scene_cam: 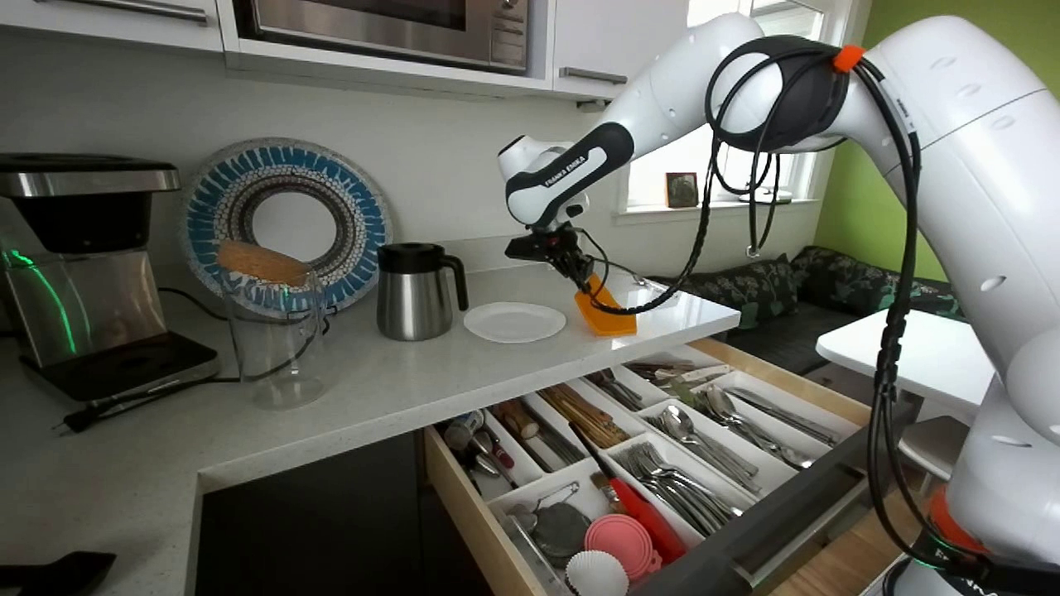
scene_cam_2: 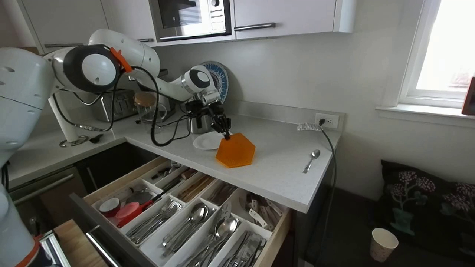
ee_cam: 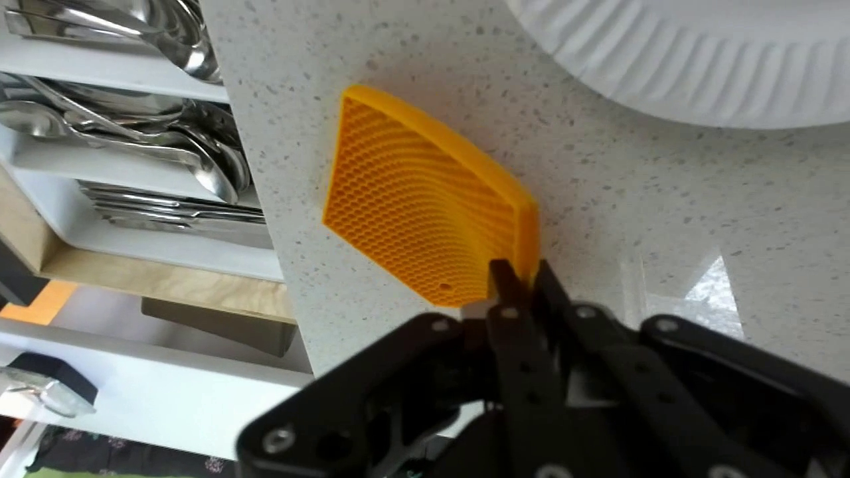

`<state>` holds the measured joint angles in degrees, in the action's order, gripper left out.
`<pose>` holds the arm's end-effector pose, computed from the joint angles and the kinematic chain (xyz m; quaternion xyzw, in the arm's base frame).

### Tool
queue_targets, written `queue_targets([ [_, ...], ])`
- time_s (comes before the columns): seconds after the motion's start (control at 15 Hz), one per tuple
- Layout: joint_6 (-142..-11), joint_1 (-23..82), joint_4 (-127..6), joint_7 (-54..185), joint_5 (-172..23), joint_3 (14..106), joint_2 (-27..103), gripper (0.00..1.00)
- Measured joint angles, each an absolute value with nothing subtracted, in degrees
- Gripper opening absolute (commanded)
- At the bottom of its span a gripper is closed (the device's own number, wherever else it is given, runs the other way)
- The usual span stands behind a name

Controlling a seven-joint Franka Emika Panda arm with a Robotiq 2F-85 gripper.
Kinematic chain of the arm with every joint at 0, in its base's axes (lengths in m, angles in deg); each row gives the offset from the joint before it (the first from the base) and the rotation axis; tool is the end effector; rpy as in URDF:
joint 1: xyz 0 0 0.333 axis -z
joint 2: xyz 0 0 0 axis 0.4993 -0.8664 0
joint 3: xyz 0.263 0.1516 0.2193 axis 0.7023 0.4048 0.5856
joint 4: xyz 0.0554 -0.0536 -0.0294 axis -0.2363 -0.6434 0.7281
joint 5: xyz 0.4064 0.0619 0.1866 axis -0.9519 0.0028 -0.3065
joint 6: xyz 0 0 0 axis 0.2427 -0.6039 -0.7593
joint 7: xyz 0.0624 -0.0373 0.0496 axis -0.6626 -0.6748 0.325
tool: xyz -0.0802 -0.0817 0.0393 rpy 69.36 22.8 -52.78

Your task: Pick up the orange mat from the drawer and put it on the kitchen counter, move the white plate on the kitchen counter a little to the left

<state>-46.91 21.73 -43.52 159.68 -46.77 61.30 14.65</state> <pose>0.8099 0.0400 0.3343 0.7251 -0.6315 0.1541 0.2274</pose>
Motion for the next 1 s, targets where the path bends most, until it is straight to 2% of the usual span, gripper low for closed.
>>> queue_targets([
  [0.53,-47.0,20.7,-42.4,159.6,-47.2,58.2,14.1,0.98],
  [1.0,-47.5,20.7,-44.2,148.3,-47.4,58.5,19.2,1.0],
])
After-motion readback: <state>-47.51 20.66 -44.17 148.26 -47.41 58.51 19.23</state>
